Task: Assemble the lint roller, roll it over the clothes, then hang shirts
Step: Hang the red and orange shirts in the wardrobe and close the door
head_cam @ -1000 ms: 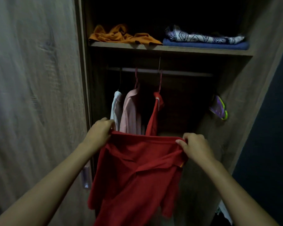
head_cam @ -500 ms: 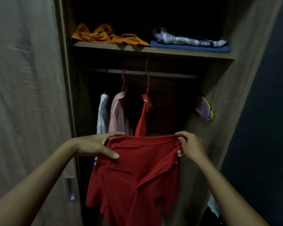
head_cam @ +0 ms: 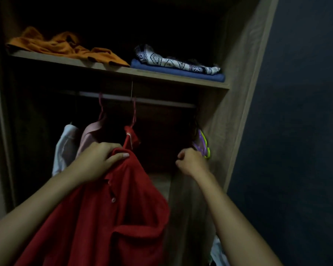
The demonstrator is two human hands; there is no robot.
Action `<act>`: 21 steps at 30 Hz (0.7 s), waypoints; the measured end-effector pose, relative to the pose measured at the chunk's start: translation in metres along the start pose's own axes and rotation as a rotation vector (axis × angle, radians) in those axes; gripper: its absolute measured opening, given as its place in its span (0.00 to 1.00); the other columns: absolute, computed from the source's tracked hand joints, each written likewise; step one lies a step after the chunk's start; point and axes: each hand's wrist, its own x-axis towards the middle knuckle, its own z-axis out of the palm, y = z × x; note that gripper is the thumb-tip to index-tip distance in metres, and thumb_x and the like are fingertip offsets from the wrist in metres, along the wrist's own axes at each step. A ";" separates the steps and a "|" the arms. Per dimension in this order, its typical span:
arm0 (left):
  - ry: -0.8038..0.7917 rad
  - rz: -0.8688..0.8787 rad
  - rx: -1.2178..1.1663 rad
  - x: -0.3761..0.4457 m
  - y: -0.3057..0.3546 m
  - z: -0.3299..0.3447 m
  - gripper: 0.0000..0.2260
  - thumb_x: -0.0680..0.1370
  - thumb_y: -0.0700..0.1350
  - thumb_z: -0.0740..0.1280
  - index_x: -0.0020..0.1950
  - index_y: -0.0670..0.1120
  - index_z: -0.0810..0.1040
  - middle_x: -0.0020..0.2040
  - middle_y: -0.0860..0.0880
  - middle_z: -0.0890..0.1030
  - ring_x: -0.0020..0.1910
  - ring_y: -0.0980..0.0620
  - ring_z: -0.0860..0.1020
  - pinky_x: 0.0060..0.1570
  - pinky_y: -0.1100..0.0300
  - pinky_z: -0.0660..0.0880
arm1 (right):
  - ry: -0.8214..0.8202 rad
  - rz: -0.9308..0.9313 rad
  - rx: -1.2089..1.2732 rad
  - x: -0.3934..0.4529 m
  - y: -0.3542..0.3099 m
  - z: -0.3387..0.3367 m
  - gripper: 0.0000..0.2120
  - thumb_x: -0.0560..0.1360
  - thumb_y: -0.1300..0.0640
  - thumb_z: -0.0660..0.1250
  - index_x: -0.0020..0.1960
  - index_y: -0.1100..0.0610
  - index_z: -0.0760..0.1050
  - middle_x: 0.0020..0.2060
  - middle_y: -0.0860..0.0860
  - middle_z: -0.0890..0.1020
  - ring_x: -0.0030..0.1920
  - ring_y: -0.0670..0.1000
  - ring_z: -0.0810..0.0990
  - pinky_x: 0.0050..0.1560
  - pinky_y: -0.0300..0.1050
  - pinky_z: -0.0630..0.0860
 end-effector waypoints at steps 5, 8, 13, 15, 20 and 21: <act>0.037 -0.015 0.057 0.008 0.007 0.010 0.09 0.76 0.56 0.65 0.47 0.54 0.81 0.40 0.57 0.83 0.42 0.60 0.80 0.46 0.58 0.75 | 0.410 -0.103 -0.433 0.041 -0.020 -0.011 0.13 0.75 0.62 0.63 0.59 0.56 0.73 0.57 0.58 0.73 0.58 0.59 0.71 0.51 0.53 0.74; 0.053 -0.057 0.074 0.008 0.005 0.014 0.08 0.76 0.55 0.66 0.45 0.53 0.81 0.38 0.57 0.83 0.39 0.60 0.79 0.42 0.61 0.74 | 0.374 -0.046 -0.534 0.062 -0.008 -0.011 0.15 0.73 0.62 0.64 0.59 0.55 0.69 0.57 0.58 0.71 0.57 0.57 0.70 0.49 0.51 0.73; 0.079 -0.110 0.088 0.004 -0.006 0.017 0.17 0.73 0.65 0.61 0.45 0.53 0.81 0.38 0.56 0.83 0.40 0.58 0.80 0.44 0.56 0.75 | 0.320 -0.014 -0.559 0.075 0.015 -0.008 0.15 0.75 0.63 0.63 0.60 0.57 0.66 0.56 0.59 0.72 0.55 0.57 0.73 0.45 0.49 0.75; 0.079 -0.120 0.084 0.002 -0.012 0.017 0.23 0.71 0.69 0.55 0.44 0.55 0.80 0.39 0.57 0.83 0.41 0.59 0.80 0.45 0.55 0.76 | 0.313 -0.033 -0.562 0.078 0.019 -0.003 0.12 0.77 0.65 0.59 0.60 0.57 0.66 0.54 0.58 0.75 0.52 0.56 0.77 0.43 0.48 0.74; 0.071 -0.122 0.069 0.005 -0.017 0.008 0.24 0.71 0.69 0.54 0.43 0.53 0.80 0.37 0.57 0.82 0.39 0.61 0.79 0.45 0.53 0.76 | 0.280 0.010 -0.434 0.084 0.018 -0.003 0.12 0.78 0.65 0.56 0.61 0.58 0.63 0.54 0.59 0.76 0.48 0.57 0.82 0.37 0.48 0.75; 0.068 -0.119 0.065 0.007 -0.016 0.006 0.24 0.71 0.68 0.54 0.43 0.52 0.80 0.37 0.56 0.82 0.39 0.60 0.79 0.44 0.54 0.76 | 0.278 0.027 -0.381 0.085 0.016 -0.005 0.12 0.78 0.65 0.58 0.61 0.59 0.63 0.55 0.60 0.76 0.49 0.57 0.82 0.37 0.48 0.74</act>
